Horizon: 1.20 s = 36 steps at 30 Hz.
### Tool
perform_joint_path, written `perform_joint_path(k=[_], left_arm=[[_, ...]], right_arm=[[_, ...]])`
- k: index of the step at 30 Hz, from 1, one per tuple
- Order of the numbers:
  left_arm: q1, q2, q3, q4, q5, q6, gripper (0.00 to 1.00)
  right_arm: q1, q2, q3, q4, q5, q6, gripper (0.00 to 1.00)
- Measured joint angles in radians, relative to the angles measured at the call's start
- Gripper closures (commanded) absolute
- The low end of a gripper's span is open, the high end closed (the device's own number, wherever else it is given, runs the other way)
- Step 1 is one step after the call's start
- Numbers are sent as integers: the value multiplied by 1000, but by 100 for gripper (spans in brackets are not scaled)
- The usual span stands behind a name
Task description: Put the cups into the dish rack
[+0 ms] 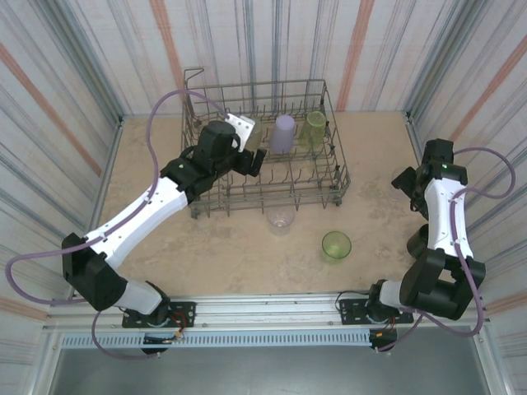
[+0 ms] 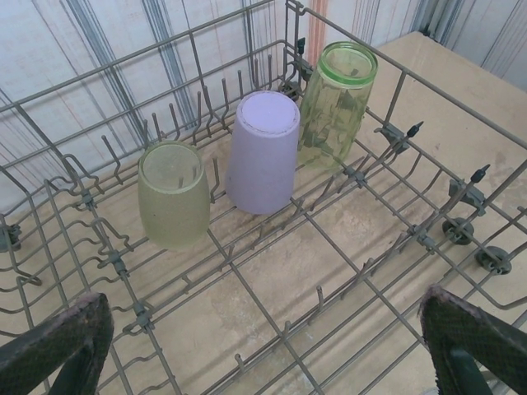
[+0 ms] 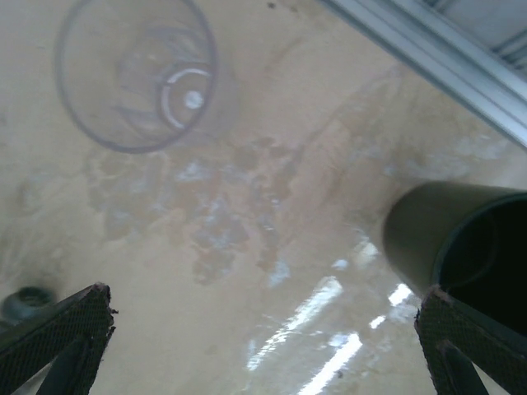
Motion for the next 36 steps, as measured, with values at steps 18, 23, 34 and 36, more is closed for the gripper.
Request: perform_joint_path(k=[18, 23, 34, 36], left_arm=[[-37, 5, 0, -8, -71, 37, 1], [-37, 12, 0, -8, -71, 37, 1], [-47, 24, 0, -16, -83, 61, 1], [-59, 27, 0, -16, -95, 73, 1]], right_arm=[[-73, -8, -125, 11, 201, 26, 1], [-91, -14, -166, 60, 198, 22, 0], [-93, 46, -195, 173, 153, -31, 14], [-93, 75, -204, 180, 144, -31, 16]])
